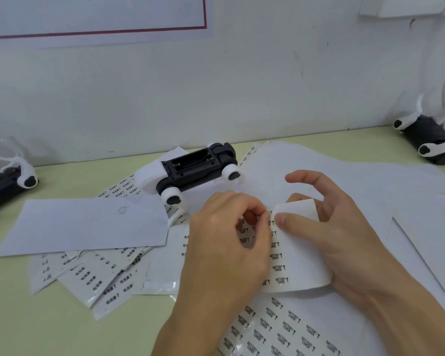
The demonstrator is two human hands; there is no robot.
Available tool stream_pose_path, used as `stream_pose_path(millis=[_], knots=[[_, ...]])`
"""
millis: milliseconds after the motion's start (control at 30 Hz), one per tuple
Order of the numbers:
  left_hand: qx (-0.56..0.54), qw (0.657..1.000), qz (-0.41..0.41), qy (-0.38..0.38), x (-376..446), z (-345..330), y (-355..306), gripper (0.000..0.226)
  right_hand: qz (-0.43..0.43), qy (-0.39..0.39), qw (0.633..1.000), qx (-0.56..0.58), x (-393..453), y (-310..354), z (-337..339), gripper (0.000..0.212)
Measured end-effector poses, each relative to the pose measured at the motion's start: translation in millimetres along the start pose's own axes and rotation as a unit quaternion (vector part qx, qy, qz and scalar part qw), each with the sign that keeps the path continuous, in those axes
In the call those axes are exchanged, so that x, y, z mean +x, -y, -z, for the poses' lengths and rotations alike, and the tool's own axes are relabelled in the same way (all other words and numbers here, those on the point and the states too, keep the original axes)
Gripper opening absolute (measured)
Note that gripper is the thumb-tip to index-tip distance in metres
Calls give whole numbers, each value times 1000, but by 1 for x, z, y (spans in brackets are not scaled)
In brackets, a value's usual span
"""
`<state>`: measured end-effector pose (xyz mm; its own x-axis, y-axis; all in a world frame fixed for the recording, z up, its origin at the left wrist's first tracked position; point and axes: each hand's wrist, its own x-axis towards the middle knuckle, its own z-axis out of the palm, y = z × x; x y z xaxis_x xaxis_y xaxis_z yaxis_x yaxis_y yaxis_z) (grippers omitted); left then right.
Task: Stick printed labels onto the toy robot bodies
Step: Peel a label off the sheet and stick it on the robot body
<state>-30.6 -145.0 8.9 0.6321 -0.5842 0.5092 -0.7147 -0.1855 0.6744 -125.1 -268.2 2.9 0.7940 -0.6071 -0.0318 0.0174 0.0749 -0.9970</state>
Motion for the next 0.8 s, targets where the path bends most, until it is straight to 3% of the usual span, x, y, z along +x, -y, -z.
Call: stream_pose_path(millis=[467,800], knots=[[5,996,63,58,5,4,-11,19,27,-38,997,-61,-3,4,-4,48],[-32,991,118,50,4,3,-13,17,28,-35,997,-64,-2,5,-4,44]])
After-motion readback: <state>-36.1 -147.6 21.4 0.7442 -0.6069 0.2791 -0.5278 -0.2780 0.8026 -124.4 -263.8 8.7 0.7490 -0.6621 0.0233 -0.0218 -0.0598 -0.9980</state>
